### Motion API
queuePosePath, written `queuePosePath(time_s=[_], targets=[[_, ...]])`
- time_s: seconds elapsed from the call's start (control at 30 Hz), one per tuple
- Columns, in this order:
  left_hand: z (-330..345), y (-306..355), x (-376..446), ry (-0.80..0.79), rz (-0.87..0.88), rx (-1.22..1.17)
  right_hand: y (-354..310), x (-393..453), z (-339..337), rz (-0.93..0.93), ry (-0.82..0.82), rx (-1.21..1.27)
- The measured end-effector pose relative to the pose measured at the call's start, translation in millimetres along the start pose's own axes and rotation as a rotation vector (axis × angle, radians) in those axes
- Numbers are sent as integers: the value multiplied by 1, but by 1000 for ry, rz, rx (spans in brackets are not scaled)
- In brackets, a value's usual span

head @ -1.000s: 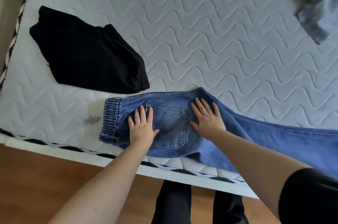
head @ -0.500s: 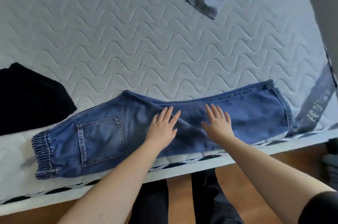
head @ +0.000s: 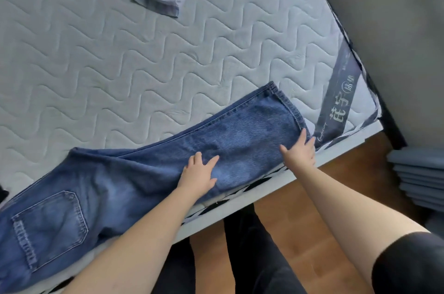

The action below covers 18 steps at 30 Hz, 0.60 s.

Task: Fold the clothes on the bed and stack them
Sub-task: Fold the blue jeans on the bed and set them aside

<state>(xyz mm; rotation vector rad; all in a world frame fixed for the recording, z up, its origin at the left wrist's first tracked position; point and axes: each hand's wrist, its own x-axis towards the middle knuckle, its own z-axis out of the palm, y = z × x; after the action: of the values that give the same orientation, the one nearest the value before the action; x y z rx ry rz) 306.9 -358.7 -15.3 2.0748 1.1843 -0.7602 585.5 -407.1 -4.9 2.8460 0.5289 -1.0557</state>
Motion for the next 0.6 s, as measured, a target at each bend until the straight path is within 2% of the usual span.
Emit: queuePosePath(time_s=[0.27, 0.47, 0.53, 0.6], targets=[[-10, 8, 20, -191, -80, -12, 7, 49, -29, -29, 61, -18], [-20, 18, 23, -258, -156, -134, 24, 36, -29, -282, 210, -1], [-25, 22, 19, -266, -216, -256, 21, 16, -31, -428, 159, 113], [-31, 22, 14, -216, -264, -403, 14, -8, -31, -592, -23, 255]])
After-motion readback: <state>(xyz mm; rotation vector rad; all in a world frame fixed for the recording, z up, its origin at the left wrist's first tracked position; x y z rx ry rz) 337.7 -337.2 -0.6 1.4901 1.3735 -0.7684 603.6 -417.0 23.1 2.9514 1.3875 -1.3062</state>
